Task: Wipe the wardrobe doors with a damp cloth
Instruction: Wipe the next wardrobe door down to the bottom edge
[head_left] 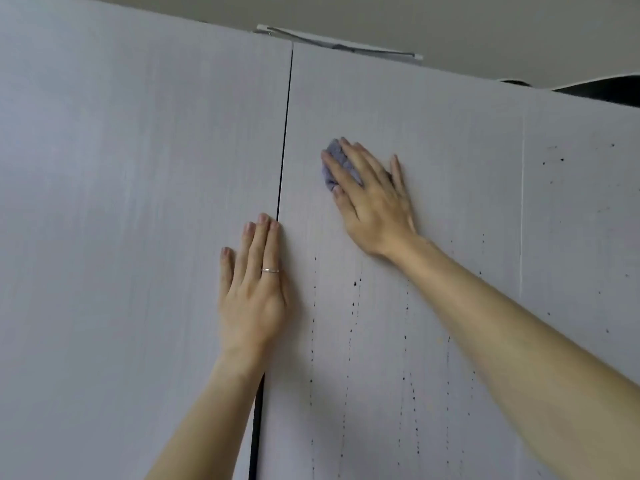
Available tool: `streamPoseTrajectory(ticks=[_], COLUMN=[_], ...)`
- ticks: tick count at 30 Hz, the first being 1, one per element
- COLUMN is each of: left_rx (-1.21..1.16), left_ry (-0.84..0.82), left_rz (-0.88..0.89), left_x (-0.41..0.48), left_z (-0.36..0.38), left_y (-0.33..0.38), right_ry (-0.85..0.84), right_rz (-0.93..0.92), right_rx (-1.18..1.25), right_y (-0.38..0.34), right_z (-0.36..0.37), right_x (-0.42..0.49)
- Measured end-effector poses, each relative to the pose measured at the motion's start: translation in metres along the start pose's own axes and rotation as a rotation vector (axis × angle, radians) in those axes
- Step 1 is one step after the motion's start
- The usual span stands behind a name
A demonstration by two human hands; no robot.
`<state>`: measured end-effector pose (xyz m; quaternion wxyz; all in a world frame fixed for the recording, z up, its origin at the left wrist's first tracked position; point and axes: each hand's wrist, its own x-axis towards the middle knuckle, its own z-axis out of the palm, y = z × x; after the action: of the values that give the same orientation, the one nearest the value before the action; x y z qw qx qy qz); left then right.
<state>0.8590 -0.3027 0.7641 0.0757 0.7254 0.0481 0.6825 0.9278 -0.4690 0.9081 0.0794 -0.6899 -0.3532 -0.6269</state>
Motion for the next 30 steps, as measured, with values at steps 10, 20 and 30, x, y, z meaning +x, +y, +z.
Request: streamPoseTrajectory(ticks=[10,20,30], left_rx=[-0.018,-0.018,-0.013], left_ry=[0.007,0.001,0.003], left_rz=[-0.019,-0.029,-0.039], left_x=[0.001,0.002,0.001], left_z=[0.000,0.001,-0.001], left_y=[0.002,0.006,0.008], right_ry=[-0.092,-0.038,0.090], right_rz=[-0.270,0.035,0.412], right_rx=[-0.009,0.055,0.104], right_y=[-0.020,-0.011,0.017], right_z=[0.011,0.012,0.006], right_x=[-0.061,-0.101,-0.085])
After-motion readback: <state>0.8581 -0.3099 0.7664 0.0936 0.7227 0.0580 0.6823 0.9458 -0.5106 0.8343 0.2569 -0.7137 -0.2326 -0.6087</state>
